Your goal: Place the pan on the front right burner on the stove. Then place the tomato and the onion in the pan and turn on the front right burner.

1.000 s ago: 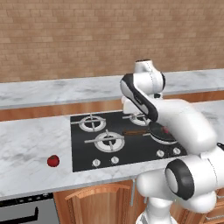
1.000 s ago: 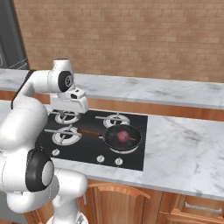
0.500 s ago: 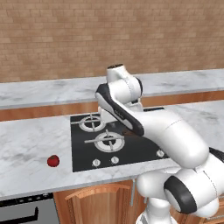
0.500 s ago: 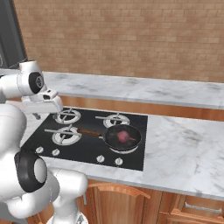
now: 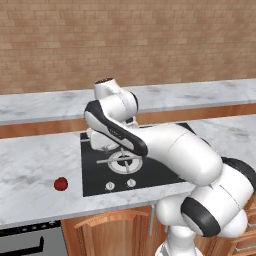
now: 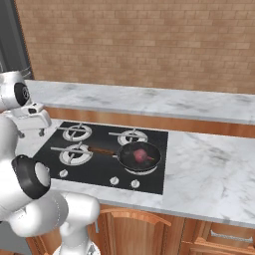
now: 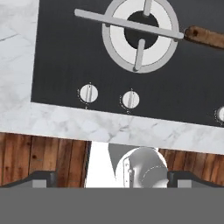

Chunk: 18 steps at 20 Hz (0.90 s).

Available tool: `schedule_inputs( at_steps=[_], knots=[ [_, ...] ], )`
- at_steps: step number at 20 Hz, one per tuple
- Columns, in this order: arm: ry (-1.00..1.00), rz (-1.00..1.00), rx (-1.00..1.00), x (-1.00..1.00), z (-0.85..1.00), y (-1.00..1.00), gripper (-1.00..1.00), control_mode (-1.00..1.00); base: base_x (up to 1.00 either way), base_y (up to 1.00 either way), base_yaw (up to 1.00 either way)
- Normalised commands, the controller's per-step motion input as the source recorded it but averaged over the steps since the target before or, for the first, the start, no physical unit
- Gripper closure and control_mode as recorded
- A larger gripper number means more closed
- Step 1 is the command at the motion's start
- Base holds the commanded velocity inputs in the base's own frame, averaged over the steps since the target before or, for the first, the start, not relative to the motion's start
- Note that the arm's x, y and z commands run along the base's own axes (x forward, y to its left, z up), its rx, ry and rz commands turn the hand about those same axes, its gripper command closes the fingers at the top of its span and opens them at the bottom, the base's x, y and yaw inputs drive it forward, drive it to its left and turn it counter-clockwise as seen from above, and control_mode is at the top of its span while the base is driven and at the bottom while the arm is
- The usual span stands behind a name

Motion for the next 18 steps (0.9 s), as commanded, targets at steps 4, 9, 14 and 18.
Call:
schedule_inputs(
  at_steps=[4,9,14,18],
  knots=[
    [0.15,0.11,0.0,-0.03,-0.12,0.65,-1.0,-1.0,0.0,0.0,0.0],
    [0.12,0.1,0.0,-0.06,-0.39,0.54,-1.0,-1.0,0.0,0.0,0.0],
    [0.1,0.09,0.0,-0.03,-0.45,0.47,-1.0,-1.0,0.0,0.0,0.0],
    [0.11,0.08,0.0,0.0,-0.44,0.42,-1.0,-1.0,0.0,0.0,0.0]
  ],
)
